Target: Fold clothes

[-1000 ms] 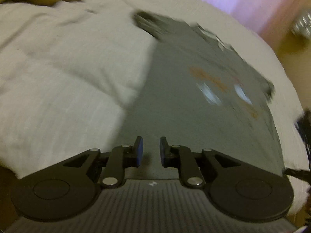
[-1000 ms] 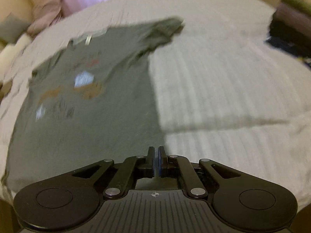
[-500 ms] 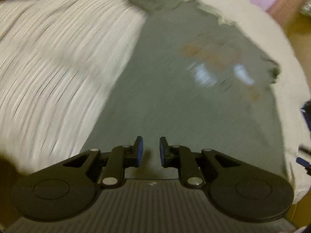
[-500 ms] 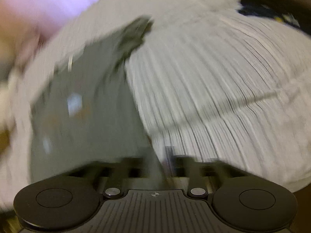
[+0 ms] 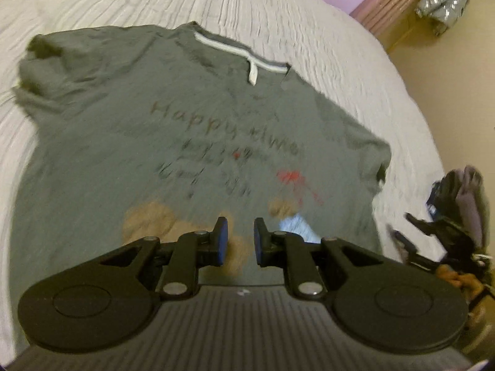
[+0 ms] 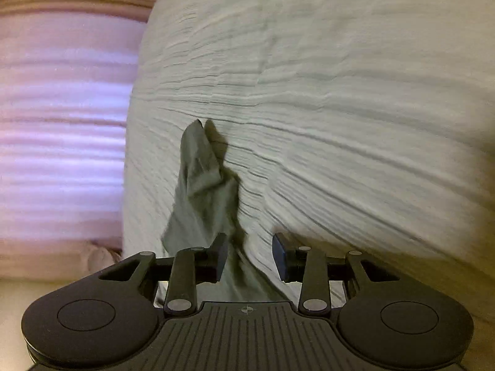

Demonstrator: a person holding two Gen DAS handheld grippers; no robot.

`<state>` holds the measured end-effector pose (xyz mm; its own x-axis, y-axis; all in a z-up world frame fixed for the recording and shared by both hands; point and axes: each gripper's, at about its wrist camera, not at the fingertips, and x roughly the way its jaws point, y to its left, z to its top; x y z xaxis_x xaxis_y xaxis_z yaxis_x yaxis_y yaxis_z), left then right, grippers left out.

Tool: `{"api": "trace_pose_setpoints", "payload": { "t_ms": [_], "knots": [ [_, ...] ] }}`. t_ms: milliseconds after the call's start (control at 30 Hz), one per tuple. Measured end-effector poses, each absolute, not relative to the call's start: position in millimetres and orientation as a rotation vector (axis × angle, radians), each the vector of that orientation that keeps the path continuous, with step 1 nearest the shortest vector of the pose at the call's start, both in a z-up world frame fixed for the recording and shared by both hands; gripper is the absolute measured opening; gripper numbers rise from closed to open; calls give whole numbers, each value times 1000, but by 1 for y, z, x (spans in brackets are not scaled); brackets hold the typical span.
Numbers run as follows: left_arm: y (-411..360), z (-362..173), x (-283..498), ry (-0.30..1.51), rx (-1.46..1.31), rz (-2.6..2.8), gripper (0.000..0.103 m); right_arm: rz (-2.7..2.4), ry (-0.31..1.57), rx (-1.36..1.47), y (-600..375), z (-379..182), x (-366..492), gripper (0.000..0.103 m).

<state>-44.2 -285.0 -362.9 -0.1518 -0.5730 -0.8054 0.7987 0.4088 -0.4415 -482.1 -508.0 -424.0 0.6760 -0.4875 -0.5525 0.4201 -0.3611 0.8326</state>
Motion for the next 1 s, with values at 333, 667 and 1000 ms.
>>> {"api": "trace_pose_setpoints", "payload": {
  "t_ms": [333,667,1000],
  "knots": [
    [-311,-377,-37,1273,179,-1123,12,-915,-63,1717,-570,-463,-441,14],
    [-317,-389,-39,1301,172,-1064,12,-1176,521,739,-527,-356,-370,5],
    [-314,-392,-40,1317,178,-1057,12,-1115,136,1317,-556,-412,-455,73]
  ]
}}
